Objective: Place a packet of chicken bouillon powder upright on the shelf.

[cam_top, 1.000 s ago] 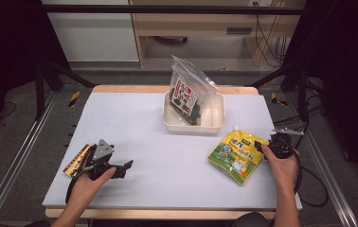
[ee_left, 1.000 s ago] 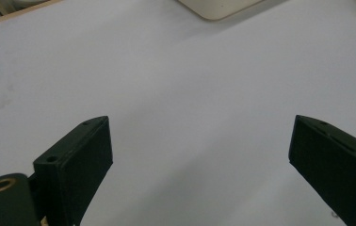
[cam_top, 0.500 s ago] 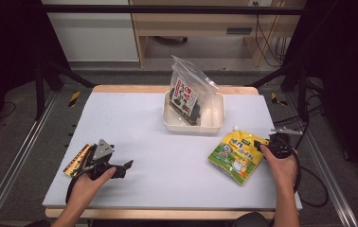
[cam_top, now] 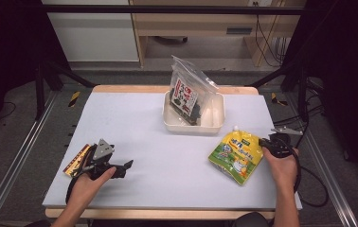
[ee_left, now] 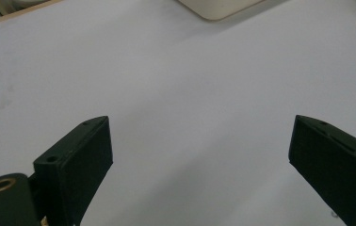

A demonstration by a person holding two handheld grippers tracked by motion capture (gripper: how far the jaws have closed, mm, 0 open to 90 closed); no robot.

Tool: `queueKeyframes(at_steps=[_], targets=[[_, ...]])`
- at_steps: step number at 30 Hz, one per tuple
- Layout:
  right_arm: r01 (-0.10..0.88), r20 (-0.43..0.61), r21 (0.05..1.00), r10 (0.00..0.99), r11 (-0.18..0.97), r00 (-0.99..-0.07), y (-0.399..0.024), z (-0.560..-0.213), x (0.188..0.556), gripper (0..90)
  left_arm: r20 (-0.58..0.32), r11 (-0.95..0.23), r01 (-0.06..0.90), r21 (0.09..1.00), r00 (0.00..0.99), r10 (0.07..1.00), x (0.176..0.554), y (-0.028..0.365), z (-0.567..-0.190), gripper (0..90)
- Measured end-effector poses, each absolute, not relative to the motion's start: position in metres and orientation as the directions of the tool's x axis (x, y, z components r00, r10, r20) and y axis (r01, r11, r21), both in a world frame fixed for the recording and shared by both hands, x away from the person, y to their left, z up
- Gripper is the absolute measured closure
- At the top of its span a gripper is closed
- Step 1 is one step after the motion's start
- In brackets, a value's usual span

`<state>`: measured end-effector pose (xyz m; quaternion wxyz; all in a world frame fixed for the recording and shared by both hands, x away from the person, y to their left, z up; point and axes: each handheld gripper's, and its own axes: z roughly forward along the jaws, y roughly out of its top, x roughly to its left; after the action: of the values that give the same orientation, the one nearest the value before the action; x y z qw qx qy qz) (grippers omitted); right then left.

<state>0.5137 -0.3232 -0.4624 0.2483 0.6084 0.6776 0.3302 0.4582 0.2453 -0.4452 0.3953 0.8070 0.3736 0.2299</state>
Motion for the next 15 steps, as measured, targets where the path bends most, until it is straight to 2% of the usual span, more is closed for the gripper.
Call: queueKeyframes(at_steps=[4, 8, 15], targets=[[0.662, 0.09, 0.749, 0.987, 0.021, -0.133, -0.324, -0.461, 0.513, 90.0, 0.075, -0.407, 0.422, 0.81, 0.614, 0.785, 0.458, 0.245, -0.445, 6.5], [0.646, 0.08, 0.762, 0.986, 0.035, -0.148, -0.319, -0.452, 0.511, 90.0, 0.073, -0.406, 0.424, 0.81, 0.613, 0.786, 0.458, 0.246, -0.445, 6.7], [0.574, 0.049, 0.816, 0.98, 0.07, -0.19, -0.307, -0.415, 0.497, 90.0, 0.066, -0.391, 0.43, 0.814, 0.599, 0.798, 0.456, 0.251, -0.444, 6.9]])
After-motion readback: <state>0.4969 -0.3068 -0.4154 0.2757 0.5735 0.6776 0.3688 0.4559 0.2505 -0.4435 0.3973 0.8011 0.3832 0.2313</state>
